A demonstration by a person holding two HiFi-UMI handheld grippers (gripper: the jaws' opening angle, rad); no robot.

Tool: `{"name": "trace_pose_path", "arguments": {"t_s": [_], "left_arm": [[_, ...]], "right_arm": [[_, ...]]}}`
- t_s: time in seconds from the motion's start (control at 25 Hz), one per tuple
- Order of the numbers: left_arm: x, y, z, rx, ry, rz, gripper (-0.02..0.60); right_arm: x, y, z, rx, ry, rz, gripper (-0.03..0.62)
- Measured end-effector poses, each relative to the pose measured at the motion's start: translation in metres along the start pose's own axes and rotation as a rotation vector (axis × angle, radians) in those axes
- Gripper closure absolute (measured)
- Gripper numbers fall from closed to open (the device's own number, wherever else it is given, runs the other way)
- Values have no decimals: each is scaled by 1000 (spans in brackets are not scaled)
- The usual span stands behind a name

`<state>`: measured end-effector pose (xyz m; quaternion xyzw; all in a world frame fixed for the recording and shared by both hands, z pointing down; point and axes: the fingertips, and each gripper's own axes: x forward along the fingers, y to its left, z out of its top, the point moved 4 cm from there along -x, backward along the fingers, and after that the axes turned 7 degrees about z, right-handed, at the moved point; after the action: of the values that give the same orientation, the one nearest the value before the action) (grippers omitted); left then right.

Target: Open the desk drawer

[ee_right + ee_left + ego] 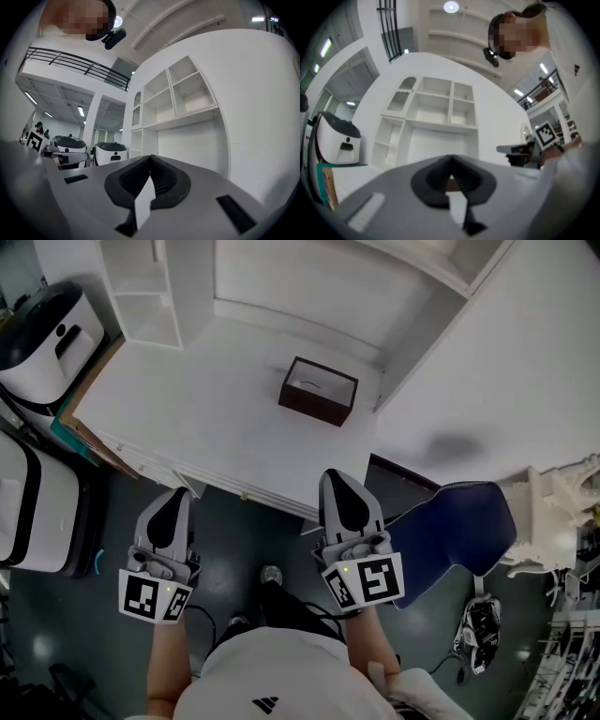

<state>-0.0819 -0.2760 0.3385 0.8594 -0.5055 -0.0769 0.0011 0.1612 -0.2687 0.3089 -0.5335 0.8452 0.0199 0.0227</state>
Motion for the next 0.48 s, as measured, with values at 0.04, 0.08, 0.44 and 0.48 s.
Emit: {"name": "trace_pose_path", "arguments": {"t_s": [0.04, 0.08, 0.44, 0.48], "left_arm": [[2, -1, -7, -1, 18, 2, 576], [5, -1, -15, -2, 37, 2, 577], [19, -9, -89, 8, 199, -25, 575], [20, -9, -97, 2, 214, -28, 576]], "right_arm": [[2, -3, -4, 7, 8, 4, 594], [4, -5, -9, 15, 16, 8, 594], [19, -16, -39, 55, 71, 44, 594], [19, -17, -41, 58, 75, 48, 594]]}}
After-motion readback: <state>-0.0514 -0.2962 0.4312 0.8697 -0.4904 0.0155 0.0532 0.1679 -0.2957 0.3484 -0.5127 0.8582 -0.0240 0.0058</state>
